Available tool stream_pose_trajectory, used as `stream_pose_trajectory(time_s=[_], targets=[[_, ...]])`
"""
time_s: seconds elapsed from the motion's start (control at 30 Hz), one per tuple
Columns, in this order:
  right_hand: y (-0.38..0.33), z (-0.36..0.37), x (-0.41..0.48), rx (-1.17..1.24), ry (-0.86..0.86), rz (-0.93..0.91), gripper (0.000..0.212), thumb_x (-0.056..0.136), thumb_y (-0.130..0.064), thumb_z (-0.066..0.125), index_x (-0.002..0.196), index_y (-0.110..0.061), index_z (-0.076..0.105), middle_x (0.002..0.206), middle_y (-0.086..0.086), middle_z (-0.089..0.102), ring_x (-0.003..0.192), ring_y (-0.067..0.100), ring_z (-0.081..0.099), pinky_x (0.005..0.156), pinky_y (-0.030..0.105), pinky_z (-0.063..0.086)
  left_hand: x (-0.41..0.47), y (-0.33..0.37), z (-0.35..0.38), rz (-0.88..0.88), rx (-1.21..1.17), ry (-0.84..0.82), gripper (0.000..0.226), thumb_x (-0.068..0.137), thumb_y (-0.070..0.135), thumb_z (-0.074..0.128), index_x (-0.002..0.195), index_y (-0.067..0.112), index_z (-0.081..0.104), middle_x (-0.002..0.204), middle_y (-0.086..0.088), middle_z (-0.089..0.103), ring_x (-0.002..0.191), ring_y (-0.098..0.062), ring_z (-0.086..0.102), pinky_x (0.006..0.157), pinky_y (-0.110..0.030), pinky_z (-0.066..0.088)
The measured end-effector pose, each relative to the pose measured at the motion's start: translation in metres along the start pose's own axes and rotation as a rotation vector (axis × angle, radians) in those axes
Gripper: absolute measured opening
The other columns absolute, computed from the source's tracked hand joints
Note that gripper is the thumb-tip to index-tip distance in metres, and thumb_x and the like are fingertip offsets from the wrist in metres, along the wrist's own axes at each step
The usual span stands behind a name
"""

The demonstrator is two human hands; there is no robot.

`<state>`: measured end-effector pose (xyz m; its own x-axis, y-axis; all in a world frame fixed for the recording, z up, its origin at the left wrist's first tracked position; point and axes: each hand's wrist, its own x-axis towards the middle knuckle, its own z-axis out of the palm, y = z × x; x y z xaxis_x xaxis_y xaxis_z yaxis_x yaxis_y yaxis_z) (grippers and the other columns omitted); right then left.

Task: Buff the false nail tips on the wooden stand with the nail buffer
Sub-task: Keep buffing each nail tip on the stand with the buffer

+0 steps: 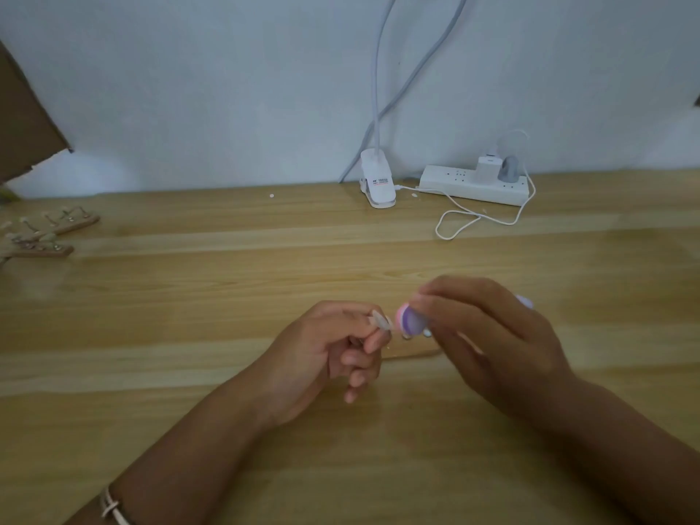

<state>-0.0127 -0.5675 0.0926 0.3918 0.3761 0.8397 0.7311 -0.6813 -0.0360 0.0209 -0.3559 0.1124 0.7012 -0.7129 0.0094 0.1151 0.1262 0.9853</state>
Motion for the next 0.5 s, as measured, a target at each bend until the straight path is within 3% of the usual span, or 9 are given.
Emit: stream_pose_trajectory(time_s=[0.1, 0.23, 0.37, 0.43, 0.5], targets=[[-0.012, 0.005, -0.001, 0.012, -0.033, -0.127, 0.026, 0.104, -0.003, 0.048, 0.121, -0.006, 0.067, 0.117, 0.009, 0.066, 0.113, 0.018, 0.062, 0.103, 0.02, 0.04, -0.001, -0.004, 0.001, -0.022, -0.039, -0.01, 0.024, 0.086, 0.014, 0.044, 0.078, -0.008, 0.053, 0.05, 0.003, 0.03, 0.044, -0.014, 0.039, 0.041, -0.023, 0.037], [0.002, 0.0, 0.003, -0.109, -0.049, -0.068, 0.028, 0.092, 0.013, 0.056, 0.111, 0.001, 0.073, 0.109, 0.009, 0.07, 0.102, 0.021, 0.066, 0.099, 0.018, 0.042, 0.0, -0.001, 0.0, -0.014, -0.025, -0.026, 0.022, 0.086, 0.015, 0.043, 0.065, 0.014, 0.049, 0.052, 0.002, 0.028, 0.045, -0.015, 0.035, 0.043, -0.024, 0.035], [-0.01, 0.005, 0.002, -0.052, -0.01, -0.084, 0.028, 0.103, 0.003, 0.045, 0.119, -0.004, 0.067, 0.114, 0.006, 0.066, 0.11, 0.018, 0.062, 0.105, 0.017, 0.036, 0.0, -0.003, -0.001, -0.039, 0.009, 0.012, 0.022, 0.085, 0.015, 0.044, 0.078, -0.002, 0.055, 0.051, 0.004, 0.028, 0.044, -0.013, 0.037, 0.043, -0.023, 0.036], [-0.01, 0.006, 0.0, -0.027, -0.067, -0.126, 0.03, 0.105, 0.001, 0.041, 0.122, -0.003, 0.065, 0.115, 0.013, 0.068, 0.112, 0.021, 0.061, 0.106, 0.019, 0.036, -0.001, -0.003, 0.0, -0.049, 0.006, 0.004, 0.02, 0.085, 0.014, 0.043, 0.079, 0.001, 0.057, 0.051, 0.004, 0.028, 0.043, -0.013, 0.037, 0.043, -0.022, 0.037], [0.002, 0.002, 0.002, -0.073, -0.089, -0.074, 0.034, 0.095, 0.014, 0.051, 0.12, -0.002, 0.066, 0.115, 0.016, 0.069, 0.108, 0.023, 0.063, 0.103, 0.018, 0.038, -0.001, -0.002, 0.001, -0.054, 0.003, -0.027, 0.019, 0.085, 0.015, 0.044, 0.068, 0.013, 0.053, 0.052, 0.002, 0.027, 0.044, -0.013, 0.036, 0.043, -0.023, 0.035]])
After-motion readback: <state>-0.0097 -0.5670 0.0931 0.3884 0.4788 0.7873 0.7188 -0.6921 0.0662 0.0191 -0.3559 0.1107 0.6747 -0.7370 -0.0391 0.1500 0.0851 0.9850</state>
